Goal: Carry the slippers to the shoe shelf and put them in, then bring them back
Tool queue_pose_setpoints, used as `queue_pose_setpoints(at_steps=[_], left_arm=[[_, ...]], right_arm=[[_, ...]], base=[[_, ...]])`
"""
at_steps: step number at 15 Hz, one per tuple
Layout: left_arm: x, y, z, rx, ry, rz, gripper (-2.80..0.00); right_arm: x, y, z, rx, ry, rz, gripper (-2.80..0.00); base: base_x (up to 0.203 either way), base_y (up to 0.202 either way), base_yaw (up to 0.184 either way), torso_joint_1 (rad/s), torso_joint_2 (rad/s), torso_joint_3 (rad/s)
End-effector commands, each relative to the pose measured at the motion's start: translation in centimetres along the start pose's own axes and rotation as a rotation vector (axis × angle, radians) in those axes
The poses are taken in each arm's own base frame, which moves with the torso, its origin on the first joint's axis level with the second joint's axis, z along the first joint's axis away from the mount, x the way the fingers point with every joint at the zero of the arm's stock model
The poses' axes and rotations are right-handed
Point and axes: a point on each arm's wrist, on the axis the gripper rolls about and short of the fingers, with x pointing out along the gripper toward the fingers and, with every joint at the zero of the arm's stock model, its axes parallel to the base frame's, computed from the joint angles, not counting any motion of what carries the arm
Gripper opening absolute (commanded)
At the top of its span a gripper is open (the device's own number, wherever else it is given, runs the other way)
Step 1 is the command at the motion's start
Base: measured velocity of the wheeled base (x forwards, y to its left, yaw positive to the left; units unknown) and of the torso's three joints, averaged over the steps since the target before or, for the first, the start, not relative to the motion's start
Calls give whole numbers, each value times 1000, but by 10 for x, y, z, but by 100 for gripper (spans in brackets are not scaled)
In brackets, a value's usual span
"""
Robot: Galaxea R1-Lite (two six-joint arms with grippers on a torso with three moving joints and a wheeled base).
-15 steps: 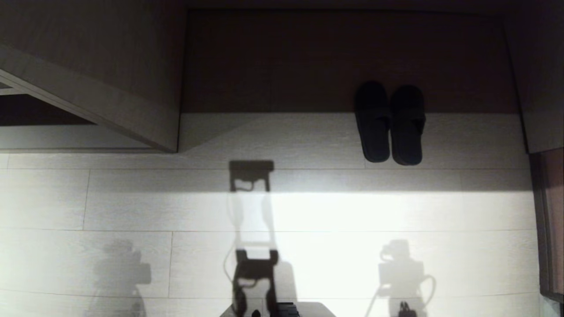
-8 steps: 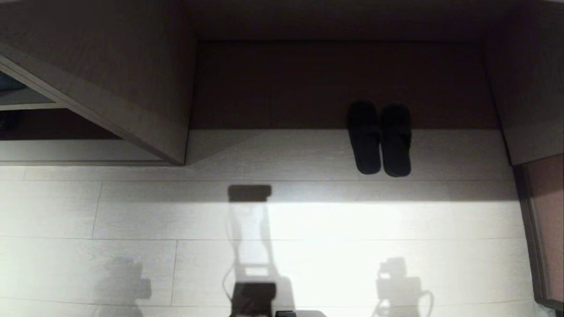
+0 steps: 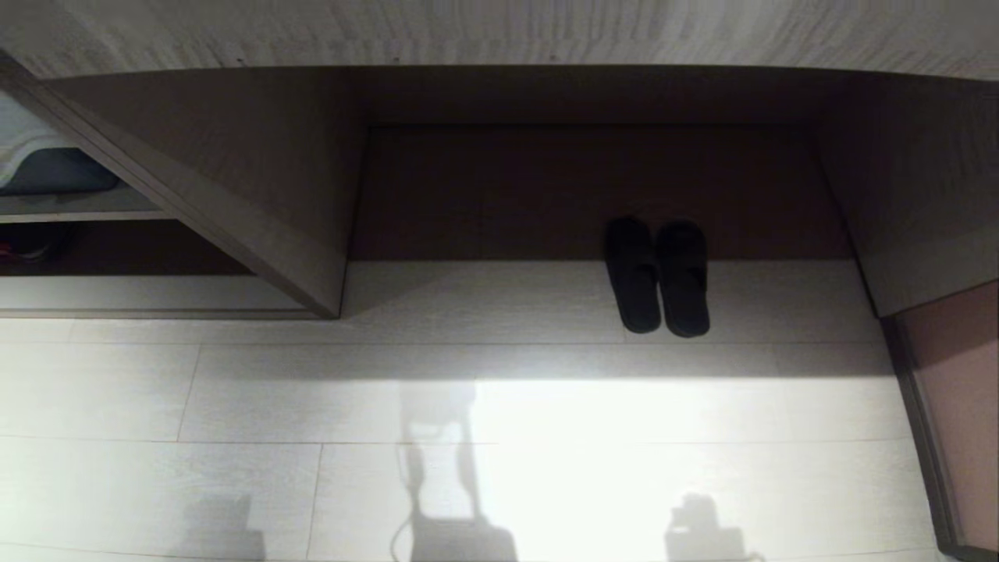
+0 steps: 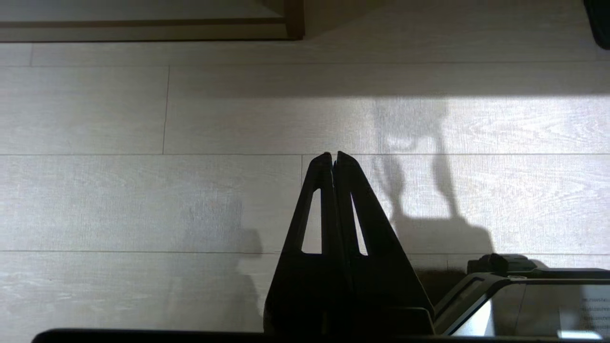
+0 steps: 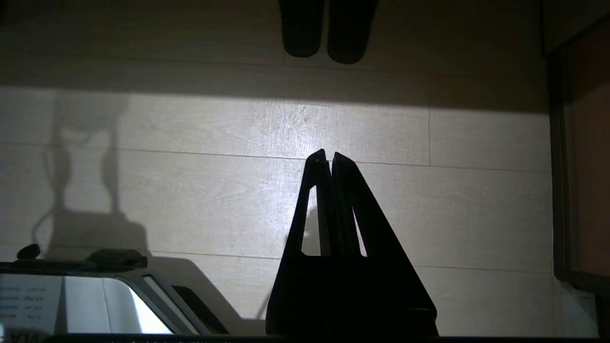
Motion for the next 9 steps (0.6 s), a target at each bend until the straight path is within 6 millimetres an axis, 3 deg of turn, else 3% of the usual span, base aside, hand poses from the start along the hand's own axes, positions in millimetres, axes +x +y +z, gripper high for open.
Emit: queue_pose_setpoints(at_steps=[1,9], left_arm=[[0,0,0,-1,1,0,-280],[0,0,0,-1,0,0,-280]], right_arm=[[0,0,0,-1,1,0,-280],[0,0,0,-1,1,0,-280]], base=[[0,0,0,8,4,204],[0,0,0,2,0,203]])
